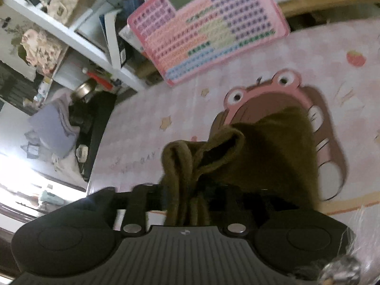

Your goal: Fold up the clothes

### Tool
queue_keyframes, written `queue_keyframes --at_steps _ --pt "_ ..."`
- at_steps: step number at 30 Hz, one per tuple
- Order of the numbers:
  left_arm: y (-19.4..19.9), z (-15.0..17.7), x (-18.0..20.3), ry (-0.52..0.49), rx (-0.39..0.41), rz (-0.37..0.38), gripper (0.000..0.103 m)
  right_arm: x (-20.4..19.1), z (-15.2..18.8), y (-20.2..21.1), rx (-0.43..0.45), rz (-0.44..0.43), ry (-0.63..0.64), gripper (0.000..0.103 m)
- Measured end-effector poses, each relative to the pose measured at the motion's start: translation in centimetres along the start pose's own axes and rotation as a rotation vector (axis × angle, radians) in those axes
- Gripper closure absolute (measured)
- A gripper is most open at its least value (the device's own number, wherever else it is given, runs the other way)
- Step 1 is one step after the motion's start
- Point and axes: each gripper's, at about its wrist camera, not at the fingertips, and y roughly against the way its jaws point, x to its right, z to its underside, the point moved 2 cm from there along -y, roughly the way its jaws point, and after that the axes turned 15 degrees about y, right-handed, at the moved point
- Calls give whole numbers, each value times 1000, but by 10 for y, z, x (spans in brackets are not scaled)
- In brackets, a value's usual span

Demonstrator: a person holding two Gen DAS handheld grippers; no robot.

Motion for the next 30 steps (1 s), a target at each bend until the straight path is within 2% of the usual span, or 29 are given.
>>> queue_keyframes --at_steps 2,4,6,9,11,13,15,16,18,21,22,23,25,26,30 --pt "1 -5 -12 -1 4 17 60 -4 3 2 28 -31 -27 56" --pt "2 -12 -21 11 19 55 52 -3 7 15 77 -17 -40 53" --pt "-2 -22 -28 43 26 110 49 2 14 34 138 33 -45 52" --pt "-17 -40 -34 109 11 206 47 15 34 65 197 157 -16 52" --pt "-33 -50 -33 142 -9 239 47 22 53 79 199 230 13 52" --pt "-51 -60 -30 165 -29 240 47 29 72 88 187 291 32 52" --pt "-71 -68 -25 177 -48 215 53 36 91 89 166 322 4 52" --pt "-78 -71 -21 165 -59 212 67 37 98 88 163 324 -13 52" --pt "-77 -72 -8 72 -47 237 95 37 109 82 156 327 -36 52" --pt "-59 -72 9 -85 31 277 96 32 119 71 135 349 -26 52" --pt "-57 -73 8 -88 37 265 96 29 121 68 132 358 -16 52" --pt "-63 -73 1 -55 13 231 96 26 122 65 133 358 -7 52" --pt "-91 -71 -16 15 -93 163 93 22 122 59 126 362 11 52" --pt "-99 -69 -21 25 -114 151 93 21 123 56 121 365 19 52" --pt "-90 -73 -27 72 -89 206 88 20 122 51 110 372 28 50"
